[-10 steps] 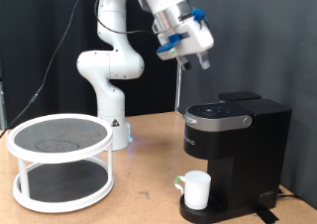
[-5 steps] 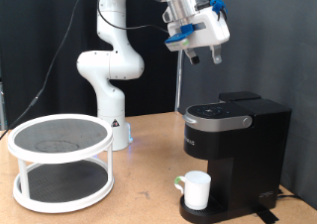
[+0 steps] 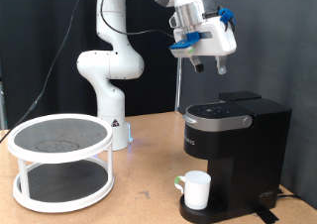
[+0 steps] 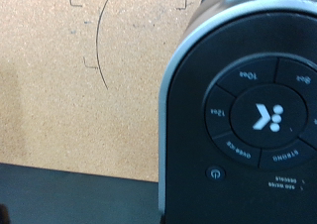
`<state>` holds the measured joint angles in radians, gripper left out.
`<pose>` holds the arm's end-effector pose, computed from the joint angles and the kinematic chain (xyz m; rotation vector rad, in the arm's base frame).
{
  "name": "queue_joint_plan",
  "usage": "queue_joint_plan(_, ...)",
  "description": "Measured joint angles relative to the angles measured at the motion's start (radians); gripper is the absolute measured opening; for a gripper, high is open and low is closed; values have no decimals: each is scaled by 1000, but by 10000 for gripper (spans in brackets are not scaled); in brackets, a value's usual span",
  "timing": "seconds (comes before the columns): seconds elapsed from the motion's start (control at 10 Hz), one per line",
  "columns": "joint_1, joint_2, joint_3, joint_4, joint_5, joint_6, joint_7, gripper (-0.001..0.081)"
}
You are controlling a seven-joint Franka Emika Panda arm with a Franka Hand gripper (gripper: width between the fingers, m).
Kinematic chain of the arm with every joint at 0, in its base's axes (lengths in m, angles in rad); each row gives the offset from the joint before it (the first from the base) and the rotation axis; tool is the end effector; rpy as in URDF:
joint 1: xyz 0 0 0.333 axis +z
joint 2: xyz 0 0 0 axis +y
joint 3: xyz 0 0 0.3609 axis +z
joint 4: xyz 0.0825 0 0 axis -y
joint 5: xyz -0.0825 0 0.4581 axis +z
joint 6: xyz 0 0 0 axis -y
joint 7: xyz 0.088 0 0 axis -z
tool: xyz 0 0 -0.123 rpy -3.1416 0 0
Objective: Make a cup of coffee with the keurig machine
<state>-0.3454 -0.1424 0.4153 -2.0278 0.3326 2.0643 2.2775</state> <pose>0.6001 0.0728 0.5280 -1.1236 2.6520 0.2366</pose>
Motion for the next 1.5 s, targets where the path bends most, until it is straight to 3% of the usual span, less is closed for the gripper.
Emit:
queue_joint_plan(0.8, 2, 37, 53, -80, -37, 126, 12, 808)
queue_joint_plan(0.9, 2, 37, 58, -96, -37, 146, 13, 682)
queue_joint_plan(1.0, 2, 37, 63, -111, -37, 160, 13, 682)
queue_joint_plan(1.1, 2, 37, 68, -124, -37, 173, 13, 528)
queue_joint_plan(1.2, 2, 37, 71, -137, -36, 186, 13, 528)
queue_joint_plan(1.4, 3, 36, 72, -154, -31, 206, 13, 160)
queue_joint_plan(1.5, 5, 35, 72, -159, -24, 215, 11, 160)
